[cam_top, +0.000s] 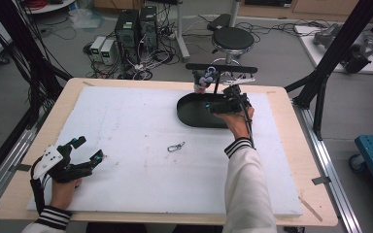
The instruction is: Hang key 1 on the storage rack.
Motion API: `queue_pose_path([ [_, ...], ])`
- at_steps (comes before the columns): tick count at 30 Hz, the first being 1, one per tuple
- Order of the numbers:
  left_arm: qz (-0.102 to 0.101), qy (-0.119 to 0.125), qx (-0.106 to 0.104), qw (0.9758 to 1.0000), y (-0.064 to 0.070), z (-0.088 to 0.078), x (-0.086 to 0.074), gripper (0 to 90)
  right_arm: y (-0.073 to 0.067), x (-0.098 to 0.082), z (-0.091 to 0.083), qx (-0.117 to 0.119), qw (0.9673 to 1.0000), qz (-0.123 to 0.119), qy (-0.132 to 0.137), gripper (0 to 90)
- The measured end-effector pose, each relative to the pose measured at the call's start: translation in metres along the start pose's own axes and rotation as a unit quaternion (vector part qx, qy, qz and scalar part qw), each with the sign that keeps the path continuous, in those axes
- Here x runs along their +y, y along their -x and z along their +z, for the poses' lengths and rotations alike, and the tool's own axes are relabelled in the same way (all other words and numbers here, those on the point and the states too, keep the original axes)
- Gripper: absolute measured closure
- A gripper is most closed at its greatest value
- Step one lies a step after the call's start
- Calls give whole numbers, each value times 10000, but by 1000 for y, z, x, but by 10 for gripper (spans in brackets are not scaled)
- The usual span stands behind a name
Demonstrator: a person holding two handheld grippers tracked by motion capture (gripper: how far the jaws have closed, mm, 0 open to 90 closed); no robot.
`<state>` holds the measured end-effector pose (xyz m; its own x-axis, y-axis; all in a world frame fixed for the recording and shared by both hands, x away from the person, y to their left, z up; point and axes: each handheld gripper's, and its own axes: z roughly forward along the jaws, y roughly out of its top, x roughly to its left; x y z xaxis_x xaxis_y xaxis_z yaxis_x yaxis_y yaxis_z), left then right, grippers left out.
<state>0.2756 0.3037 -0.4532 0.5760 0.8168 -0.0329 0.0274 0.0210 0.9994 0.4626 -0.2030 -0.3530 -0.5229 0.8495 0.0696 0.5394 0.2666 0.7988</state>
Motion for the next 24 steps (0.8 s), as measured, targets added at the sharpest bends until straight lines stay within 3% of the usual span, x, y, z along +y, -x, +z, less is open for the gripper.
queue_pose_path([
  [10,20,13,7,10000,0,0,0,149,-10,1,-29,442,9983,-260,289,7],
  [14,21,12,4,10000,0,0,0,149,-18,-4,-40,731,9954,-486,372,7],
  [16,28,17,-2,10000,1,0,0,149,-25,-9,-46,950,9921,-735,372,7],
  [17,40,9,-2,10000,1,0,0,149,-25,-9,-46,950,9921,-735,372,7],
  [18,37,10,-3,10000,1,0,0,149,-29,-10,-50,1075,9895,-864,439,7],
  [24,40,10,-5,10000,1,0,0,149,-37,-12,-53,1309,9853,-1000,451,7],
])
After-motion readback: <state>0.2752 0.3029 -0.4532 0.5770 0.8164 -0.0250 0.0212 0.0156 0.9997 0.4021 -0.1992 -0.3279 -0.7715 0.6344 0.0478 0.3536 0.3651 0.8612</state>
